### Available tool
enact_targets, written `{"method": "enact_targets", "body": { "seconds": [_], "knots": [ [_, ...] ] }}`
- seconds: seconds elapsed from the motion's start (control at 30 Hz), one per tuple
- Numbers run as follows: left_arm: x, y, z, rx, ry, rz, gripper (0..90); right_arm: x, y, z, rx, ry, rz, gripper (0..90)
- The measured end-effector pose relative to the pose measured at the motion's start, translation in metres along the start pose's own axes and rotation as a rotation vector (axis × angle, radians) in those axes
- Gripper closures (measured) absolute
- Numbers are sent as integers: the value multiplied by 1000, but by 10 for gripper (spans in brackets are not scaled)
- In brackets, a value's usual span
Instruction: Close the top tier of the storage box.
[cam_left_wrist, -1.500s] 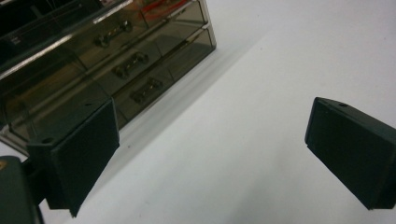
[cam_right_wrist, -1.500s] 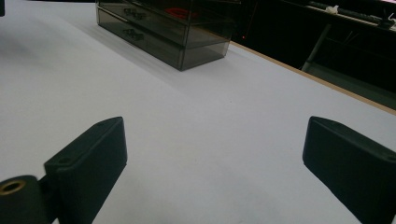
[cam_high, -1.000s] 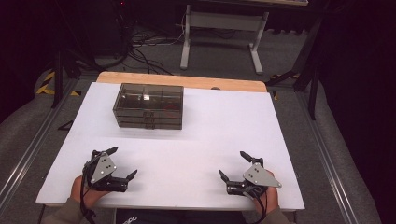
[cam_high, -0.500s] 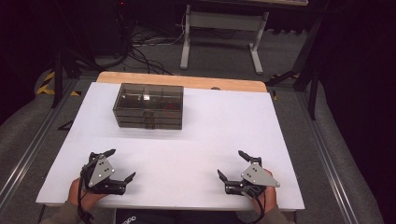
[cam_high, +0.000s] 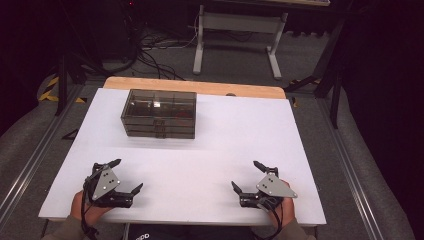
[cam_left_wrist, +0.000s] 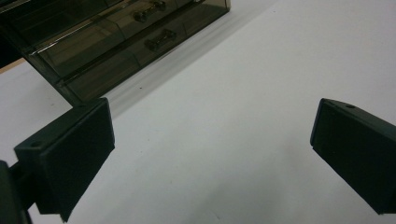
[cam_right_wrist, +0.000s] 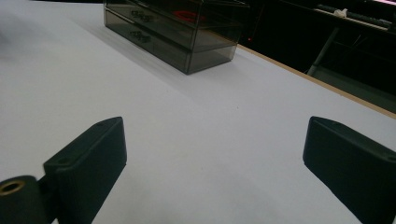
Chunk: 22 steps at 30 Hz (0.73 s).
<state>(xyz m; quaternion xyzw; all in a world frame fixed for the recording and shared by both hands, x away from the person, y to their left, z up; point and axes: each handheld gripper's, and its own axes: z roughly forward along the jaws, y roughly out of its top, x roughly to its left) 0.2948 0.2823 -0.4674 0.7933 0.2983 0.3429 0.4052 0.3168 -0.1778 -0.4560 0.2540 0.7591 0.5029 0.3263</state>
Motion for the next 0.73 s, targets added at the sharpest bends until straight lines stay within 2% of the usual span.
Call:
{"method": "enact_targets", "body": {
  "seconds": [0.03, 0.07, 0.1, 0.13, 0.2, 0.33, 0.37, 0.57, 0.6, 0.73],
  "knots": [
    [0, 0, 0, -1, 1, -1, 7, 0, 0, 0, 0, -1, 1, 67],
    [-4, -1, 2, -6, -38, -58, 7, 0, 0, 0, 2, 0, 0, 68],
    [-3, -1, 2, -7, -34, -47, 7, 0, 0, 0, 2, -1, -3, 67],
    [0, 0, 2, -2, -8, -6, 7, 0, 0, 0, 2, -1, -4, 67],
    [1, 0, 3, 3, -12, -5, 7, 0, -1, 0, 3, -1, -3, 67],
    [2, 0, 5, 5, -18, -13, 7, -2, -1, -1, 0, -5, 4, 67],
    [0, -1, 6, -1, -39, -60, 7, -2, -1, -1, 1, -5, 3, 67],
    [3, -2, 8, 8, -33, -64, 7, -4, -2, 1, 5, -2, 11, 67],
    [3, -3, 8, 4, -33, -77, 7, -4, -2, 2, 6, -3, 12, 67],
    [4, -2, 8, 6, -27, -69, 8, -5, -2, 2, 5, -2, 18, 67]
  ]
}}
